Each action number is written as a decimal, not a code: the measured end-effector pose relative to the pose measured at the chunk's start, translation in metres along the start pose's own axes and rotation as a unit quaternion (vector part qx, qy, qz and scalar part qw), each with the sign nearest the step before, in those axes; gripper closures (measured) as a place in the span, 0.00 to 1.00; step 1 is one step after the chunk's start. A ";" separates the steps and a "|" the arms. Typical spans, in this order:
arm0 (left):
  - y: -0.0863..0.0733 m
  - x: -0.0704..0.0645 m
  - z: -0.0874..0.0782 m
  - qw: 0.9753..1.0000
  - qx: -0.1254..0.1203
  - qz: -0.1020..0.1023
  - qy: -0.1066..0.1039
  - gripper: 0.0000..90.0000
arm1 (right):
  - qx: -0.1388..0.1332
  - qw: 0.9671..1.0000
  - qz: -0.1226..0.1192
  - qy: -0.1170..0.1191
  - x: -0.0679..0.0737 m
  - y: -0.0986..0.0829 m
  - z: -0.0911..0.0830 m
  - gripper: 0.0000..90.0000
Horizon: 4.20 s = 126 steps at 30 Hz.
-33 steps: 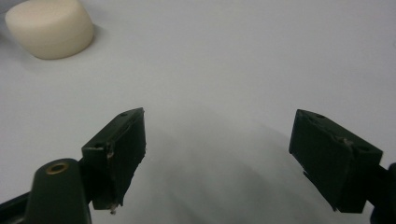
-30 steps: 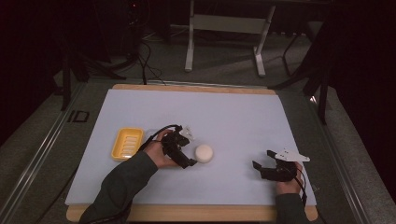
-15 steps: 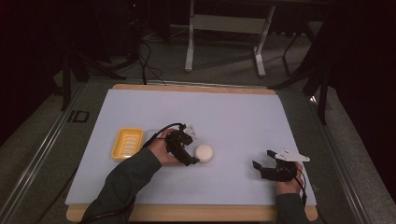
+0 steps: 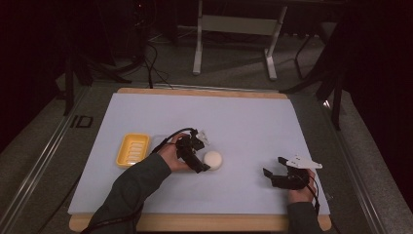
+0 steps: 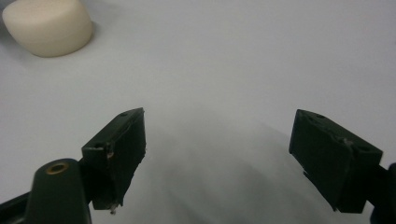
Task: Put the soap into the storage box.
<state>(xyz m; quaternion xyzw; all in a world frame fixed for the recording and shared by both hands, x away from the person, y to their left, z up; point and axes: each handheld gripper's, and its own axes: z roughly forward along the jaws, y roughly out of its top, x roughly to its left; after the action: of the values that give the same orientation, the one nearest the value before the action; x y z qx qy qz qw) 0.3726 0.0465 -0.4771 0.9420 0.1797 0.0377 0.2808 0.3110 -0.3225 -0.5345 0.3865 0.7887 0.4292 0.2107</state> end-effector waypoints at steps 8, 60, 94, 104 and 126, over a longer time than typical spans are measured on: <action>0.003 -0.001 0.007 1.000 0.013 0.009 -0.011 0.13 | 0.002 1.000 -0.001 0.001 0.000 0.000 0.000 0.20; 0.036 0.003 0.041 0.995 0.090 0.045 -0.015 0.11 | 0.013 1.000 -0.008 0.005 0.001 0.001 0.002 0.21; 0.042 0.009 0.062 0.987 0.150 0.049 -0.017 0.17 | 0.014 1.000 -0.010 0.006 0.002 0.001 0.003 0.21; 0.044 0.005 0.063 0.985 0.163 0.058 -0.007 0.20 | 0.016 1.000 -0.011 0.006 0.002 0.001 0.003 0.21; 0.049 0.007 0.062 0.982 0.179 0.062 -0.011 0.28 | 0.018 1.000 -0.012 0.007 0.002 0.001 0.003 0.21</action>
<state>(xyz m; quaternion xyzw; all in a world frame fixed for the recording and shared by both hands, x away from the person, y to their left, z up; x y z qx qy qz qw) 0.4054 -0.0211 -0.5026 0.9866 0.1222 0.0122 0.1072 0.3125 -0.3187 -0.5353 0.3777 0.8023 0.4151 0.2032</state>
